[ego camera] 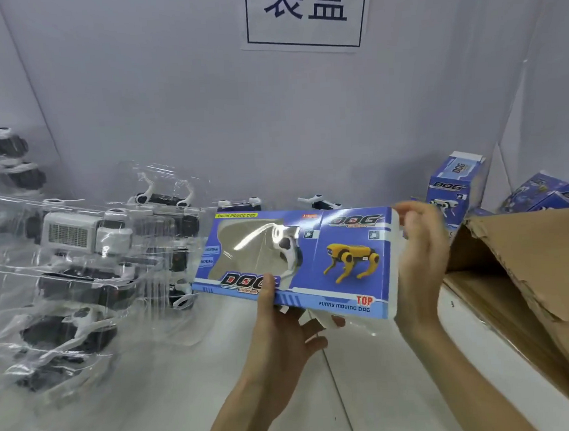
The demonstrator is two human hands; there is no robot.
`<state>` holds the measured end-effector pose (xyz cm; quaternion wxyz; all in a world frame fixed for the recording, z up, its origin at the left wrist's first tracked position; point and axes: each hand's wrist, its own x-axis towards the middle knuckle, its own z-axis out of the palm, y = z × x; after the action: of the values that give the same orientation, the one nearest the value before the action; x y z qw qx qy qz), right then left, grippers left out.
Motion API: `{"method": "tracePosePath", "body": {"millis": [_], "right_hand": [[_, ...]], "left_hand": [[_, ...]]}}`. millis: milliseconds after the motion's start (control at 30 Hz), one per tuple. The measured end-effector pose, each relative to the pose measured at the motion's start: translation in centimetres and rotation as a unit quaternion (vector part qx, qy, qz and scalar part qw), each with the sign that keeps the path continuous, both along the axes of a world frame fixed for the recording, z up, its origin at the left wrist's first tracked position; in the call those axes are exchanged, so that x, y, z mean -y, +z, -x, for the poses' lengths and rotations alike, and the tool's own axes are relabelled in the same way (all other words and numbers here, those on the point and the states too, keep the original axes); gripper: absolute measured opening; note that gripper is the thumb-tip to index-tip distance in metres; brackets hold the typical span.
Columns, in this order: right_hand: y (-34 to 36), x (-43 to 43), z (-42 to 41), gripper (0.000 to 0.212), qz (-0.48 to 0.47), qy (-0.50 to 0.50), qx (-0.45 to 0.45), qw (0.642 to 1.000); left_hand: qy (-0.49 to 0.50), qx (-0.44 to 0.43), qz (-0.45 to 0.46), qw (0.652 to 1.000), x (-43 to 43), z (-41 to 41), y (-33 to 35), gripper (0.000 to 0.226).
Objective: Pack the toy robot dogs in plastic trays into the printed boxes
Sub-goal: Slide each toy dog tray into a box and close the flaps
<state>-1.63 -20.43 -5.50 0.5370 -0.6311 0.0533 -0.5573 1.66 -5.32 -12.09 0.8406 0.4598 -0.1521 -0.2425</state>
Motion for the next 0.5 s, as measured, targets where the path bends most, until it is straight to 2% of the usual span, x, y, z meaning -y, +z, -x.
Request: {"method": "tracePosePath", "body": {"millis": [67,133,200,300,333,400,433,500], "right_hand": [[-0.5,-0.8,0.1,0.021,-0.073,-0.041,0.062,0.995],[-1.2,-1.0,0.5,0.024,-0.084,-0.005,0.062,0.994],[-2.4,-1.4,1.2,0.021,-0.023,0.109,-0.008,0.994],[-4.3,-3.2,1.5,0.027,0.065,0.261,-0.174,0.947],[-4.6,-3.7,1.3,0.029,0.124,0.253,-0.218,0.935],[-3.7,-3.1,0.7,0.03,0.239,0.177,-0.247,0.922],[-2.8,-2.3,0.6,0.027,0.252,0.162,-0.244,0.922],[-0.7,-0.7,0.9,0.036,0.248,0.154,-0.208,0.934]], "left_hand": [[0.006,-0.022,0.005,1.0,-0.1,-0.1,0.0,0.067],[0.017,-0.032,0.015,0.999,-0.3,-0.2,0.1,0.07],[0.018,-0.052,0.033,0.998,-0.1,0.0,0.6,0.067],[0.001,-0.084,0.03,0.996,0.8,0.8,0.6,0.065],[-0.005,-0.097,0.037,0.995,0.9,1.2,0.7,0.066],[-0.039,-0.131,0.063,0.989,0.8,1.5,0.9,0.063],[-0.062,-0.145,0.078,0.984,0.5,1.4,1.0,0.06],[-0.111,-0.165,0.093,0.976,-0.2,1.0,1.5,0.06]]}}
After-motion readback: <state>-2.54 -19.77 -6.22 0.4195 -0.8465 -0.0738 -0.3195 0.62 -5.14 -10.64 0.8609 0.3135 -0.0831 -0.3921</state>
